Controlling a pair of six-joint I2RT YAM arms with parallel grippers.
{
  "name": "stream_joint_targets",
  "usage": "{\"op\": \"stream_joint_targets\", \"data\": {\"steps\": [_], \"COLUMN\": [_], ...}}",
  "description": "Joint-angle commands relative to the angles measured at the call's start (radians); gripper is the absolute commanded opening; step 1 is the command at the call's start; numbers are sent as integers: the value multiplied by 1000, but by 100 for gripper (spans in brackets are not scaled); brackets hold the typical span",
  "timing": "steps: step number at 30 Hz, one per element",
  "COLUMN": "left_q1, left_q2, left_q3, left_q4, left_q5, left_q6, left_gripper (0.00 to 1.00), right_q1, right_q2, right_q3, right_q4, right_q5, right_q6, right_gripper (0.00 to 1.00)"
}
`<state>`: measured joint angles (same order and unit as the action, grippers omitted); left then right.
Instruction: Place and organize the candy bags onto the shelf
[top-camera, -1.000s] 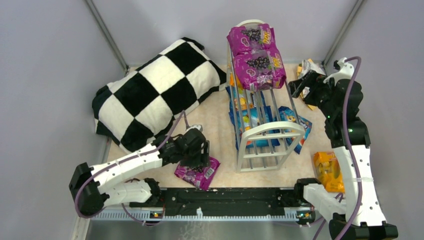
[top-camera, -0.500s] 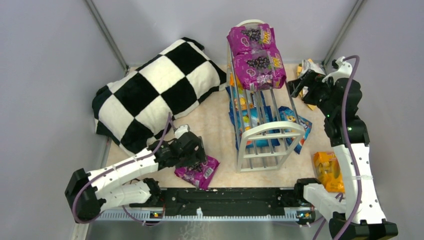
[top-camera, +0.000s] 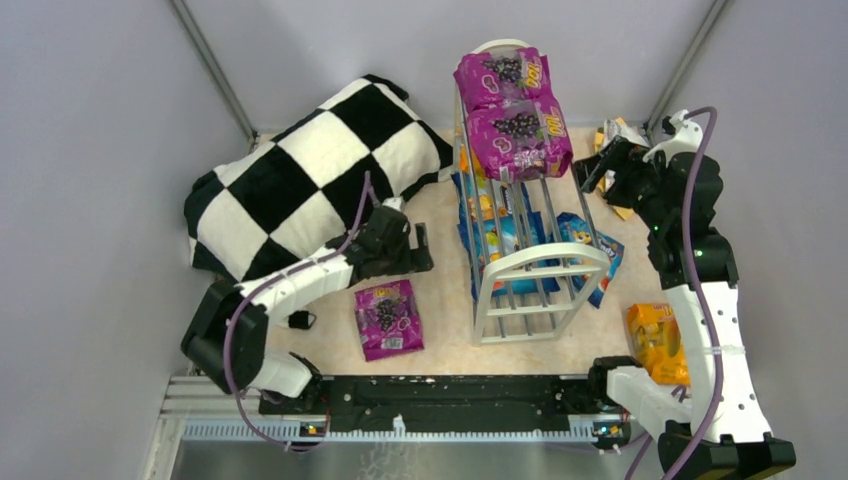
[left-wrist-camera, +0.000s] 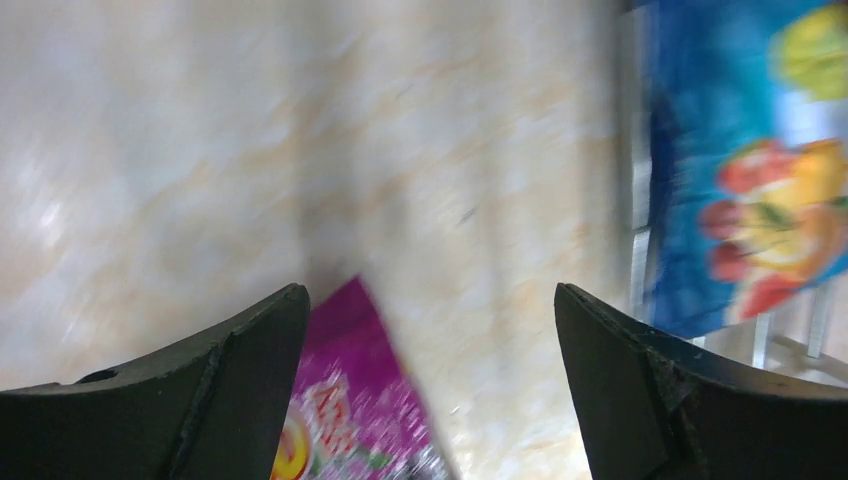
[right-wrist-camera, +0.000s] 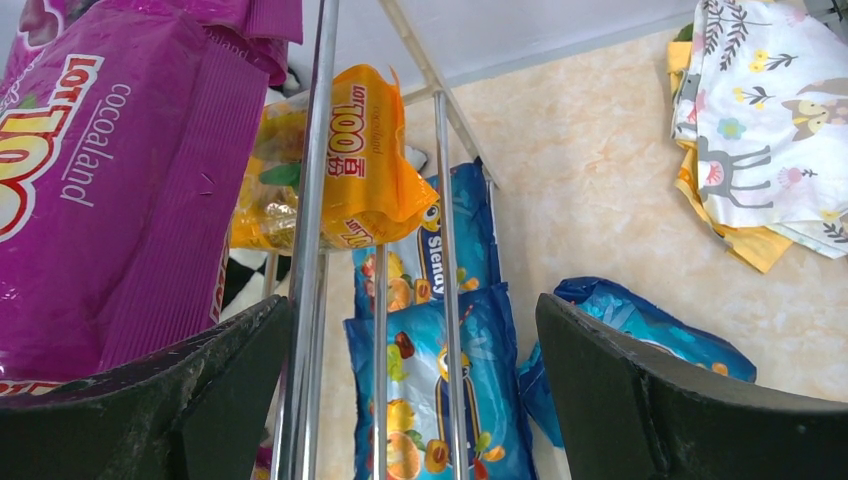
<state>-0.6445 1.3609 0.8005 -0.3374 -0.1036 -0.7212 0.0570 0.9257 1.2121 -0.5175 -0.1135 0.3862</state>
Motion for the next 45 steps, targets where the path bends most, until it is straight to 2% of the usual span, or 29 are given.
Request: {"op": "stream_joint_targets", "data": {"steps": [1, 3, 7, 10, 16, 21, 24, 27, 29, 31, 36, 38, 40, 42, 45], "left_q1": [15, 13, 15, 14, 16, 17, 27, 55, 92, 128, 147, 154, 160, 174, 184], "left_q2": [127, 137, 35, -51, -246, -466, -536, -487, -403, -302, -14, 101, 178, 183, 103], "left_q3": [220, 253, 197, 174, 14, -154, -235, -265, -260, -234, -61, 57, 162, 176, 138], "left_q4": [152, 135, 99, -61, -369, -319, -204, -77, 18, 147, 394, 386, 345, 303, 247], "left_q5": [241, 278, 170, 115, -161, -227, -174, -74, 20, 186, 491, 600, 624, 598, 508], "left_q6": [238, 262, 236, 150, -88, -175, -217, -244, -250, -243, -185, -119, -63, -32, 34], "left_gripper": [98, 98, 98, 98, 98, 98, 98, 98, 98, 98, 98, 98, 98, 98, 98], "right_q1": [7, 7, 8, 7, 7, 7, 7, 7, 7, 7, 7, 6, 7, 7, 7], "right_q2": [1, -1, -17, -18, -13, -2, -7, -14, -17, -21, -30, -32, -34, -37, -46], "right_q3": [44, 49, 37, 23, -9, -15, -14, -8, -1, 8, 20, 24, 29, 33, 31], "right_q4": [-2, -12, -9, 0, 35, 45, 43, 34, 26, 20, 6, -3, -11, -20, -24], "right_q5": [2, 12, 26, 21, 1, -25, -26, -22, -22, -20, -13, -11, -9, -4, 2], "right_q6": [-9, -17, -21, -19, -3, 9, 9, 8, 6, 5, 6, 2, -3, -9, -13], "right_gripper": [92, 92, 92, 92, 92, 92, 92, 92, 92, 92, 92, 92, 92, 92, 92]}}
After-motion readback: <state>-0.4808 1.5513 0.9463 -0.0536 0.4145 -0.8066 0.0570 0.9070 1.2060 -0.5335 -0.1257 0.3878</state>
